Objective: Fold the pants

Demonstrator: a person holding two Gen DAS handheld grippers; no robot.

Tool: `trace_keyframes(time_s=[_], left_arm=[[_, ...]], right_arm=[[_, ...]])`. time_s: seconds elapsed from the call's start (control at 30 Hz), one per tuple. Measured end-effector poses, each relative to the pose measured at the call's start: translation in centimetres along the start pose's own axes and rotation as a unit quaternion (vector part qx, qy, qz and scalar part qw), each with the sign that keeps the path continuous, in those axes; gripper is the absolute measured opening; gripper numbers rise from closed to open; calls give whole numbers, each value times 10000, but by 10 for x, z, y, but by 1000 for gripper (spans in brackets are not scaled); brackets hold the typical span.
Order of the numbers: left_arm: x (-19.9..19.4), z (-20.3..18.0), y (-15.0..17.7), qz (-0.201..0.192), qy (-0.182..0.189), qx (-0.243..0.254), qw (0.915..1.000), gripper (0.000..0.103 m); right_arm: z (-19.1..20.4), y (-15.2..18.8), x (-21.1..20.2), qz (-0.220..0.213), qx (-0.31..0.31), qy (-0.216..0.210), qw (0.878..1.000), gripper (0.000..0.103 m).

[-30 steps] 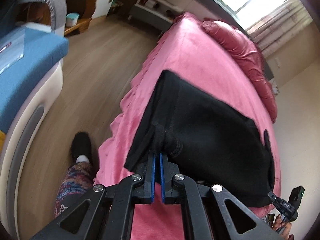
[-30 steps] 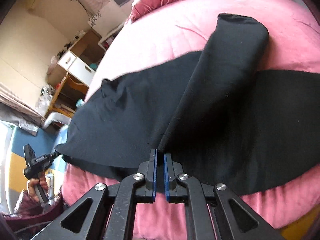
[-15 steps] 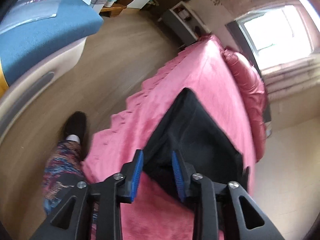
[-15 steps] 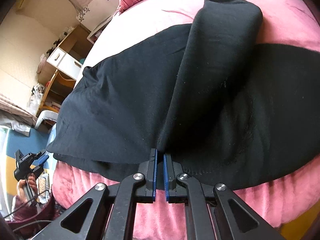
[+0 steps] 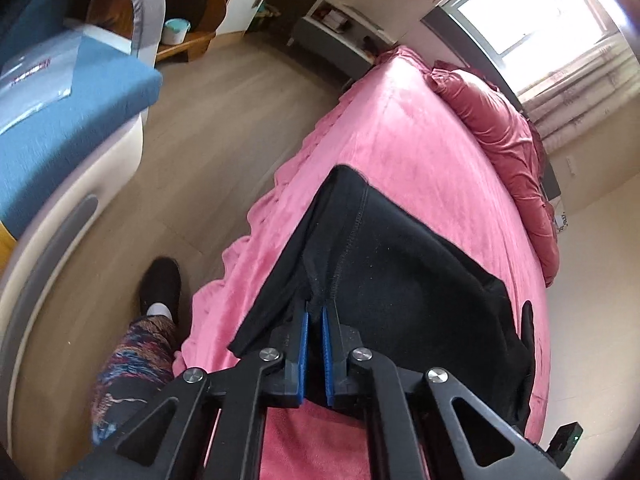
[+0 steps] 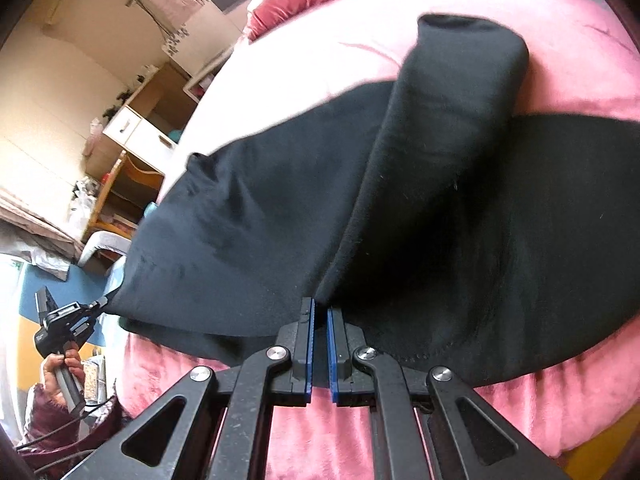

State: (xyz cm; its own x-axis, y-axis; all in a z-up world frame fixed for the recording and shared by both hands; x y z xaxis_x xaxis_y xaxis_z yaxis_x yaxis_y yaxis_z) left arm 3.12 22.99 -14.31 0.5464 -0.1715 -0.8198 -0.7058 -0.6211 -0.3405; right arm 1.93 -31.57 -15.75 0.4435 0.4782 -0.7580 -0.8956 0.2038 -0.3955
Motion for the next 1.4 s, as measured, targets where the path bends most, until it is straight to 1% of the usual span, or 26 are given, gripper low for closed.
trace_keyframes(time_s=[0.07, 0.13, 0.27, 0.4, 0.5, 0.53, 0.57, 0.6, 0.67, 0.7, 0.77, 0.8, 0.87, 0.9, 0.93, 1.0, 1.03, 1.1, 1.13, 1.17, 1.2, 1.27, 1.3, 1.33, 1.37, 1.4], left_arm=[[-6, 3, 0, -47, -59, 63, 10000, 6], [-6, 5, 3, 2, -90, 76, 9999, 6], [7, 16, 17, 184, -357, 136, 9991, 6], [15, 26, 19, 244, -466, -36, 9986, 6], [20, 28, 16, 270, -639, -178, 9974, 12], [19, 29, 14, 256, -759, -250, 9965, 18], [16, 31, 12, 218, -840, -282, 9958, 22], [9, 31, 9, 110, -947, -283, 9950, 23], [-5, 27, 3, -192, -1133, -128, 9933, 23], [-11, 23, 1, -312, -1131, -23, 9931, 23], [-21, 4, 1, -474, -893, 314, 9944, 24], [-24, -9, 2, -533, -790, 561, 9939, 25], [-22, -42, 12, -531, -612, 1236, 9890, 26], [-17, -57, 19, -464, -507, 1514, 9861, 26], [-10, -75, 29, -350, -352, 1817, 9821, 26], [5, -106, 51, -99, -80, 2351, 9719, 26], [15, -123, 66, 47, 43, 2626, 9649, 26], [30, -147, 90, 310, 293, 2974, 9538, 26], [34, -154, 97, 386, 366, 3068, 9503, 26], [41, -164, 107, 499, 436, 3210, 9447, 26], [47, -172, 117, 609, 464, 3389, 9377, 26], [54, -181, 128, 691, 474, 3637, 9277, 26], [57, -185, 132, 748, 500, 3726, 9236, 26], [61, -187, 136, 815, 514, 3782, 9207, 26], [65, -188, 138, 871, 497, 3816, 9189, 26], [67, -188, 140, 913, 492, 3831, 9179, 26]], right_arm=[[5, -1, -11, -94, -36, -71, 9999, 6], [6, 1, -18, -121, -68, -90, 9999, 6], [-3, 14, -11, 83, -21, 0, 10000, 5], [-8, 26, 1, 260, 7, 101, 9996, 5], [-15, 27, 10, 380, 73, 162, 9991, 6], [-15, 27, 12, 426, 60, 130, 9990, 6], [-14, 27, 13, 473, 11, 103, 9988, 7], [-15, 27, 12, 564, 5, 46, 9984, 10], [-15, 26, 8, 610, -55, 95, 9981, 13], [-16, 24, 3, 588, -106, 140, 9981, 15], [-19, 15, -13, 429, -116, 202, 9988, 15], [-23, 5, -25, 271, -80, 272, 9992, 17], [-28, -14, -40, -14, -87, 512, 9986, 28], [-31, -31, -49, -231, -57, 626, 9978, 37], [-34, -43, -54, -361, -13, 681, 9970, 42], [-40, -74, -58, -669, 70, 902, 9936, 46], [-42, -87, -57, -756, 97, 970, 9924, 46], [-43, -115, -47, -851, 140, 1083, 9904, 46], [-42, -127, -39, -852, 161, 1139, 9897, 46], [-43, -138, -32, -838, 186, 1213, 9889, 46], [-44, -152, -21, -827, 225, 1326, 9875, 46], [-49, -172, -6, -789, 294, 1429, 9861, 49], [-52, -182, 3, -774, 347, 1478, 9854, 50], [-55, -194, 13, -746, 392, 1517, 9848, 54], [-60, -203, 21, -701, 415, 1583, 9840, 56], [-63, -213, 33, -658, 447, 1752, 9813, 57]])
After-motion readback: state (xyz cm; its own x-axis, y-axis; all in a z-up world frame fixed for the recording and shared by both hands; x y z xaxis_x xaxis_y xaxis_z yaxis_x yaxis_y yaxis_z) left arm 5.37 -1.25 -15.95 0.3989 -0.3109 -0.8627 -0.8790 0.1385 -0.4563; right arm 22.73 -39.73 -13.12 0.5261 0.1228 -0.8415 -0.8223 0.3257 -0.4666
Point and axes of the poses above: each gripper's, at about its wrist camera, not at the fingertips, and x roughly the way its jaws point, z to its left, y to its underside, the point moved 5 cm from there along x, roughly the way its jaws point, and after that the axes turned 4 degrees about -y, right-handed, at the moved point
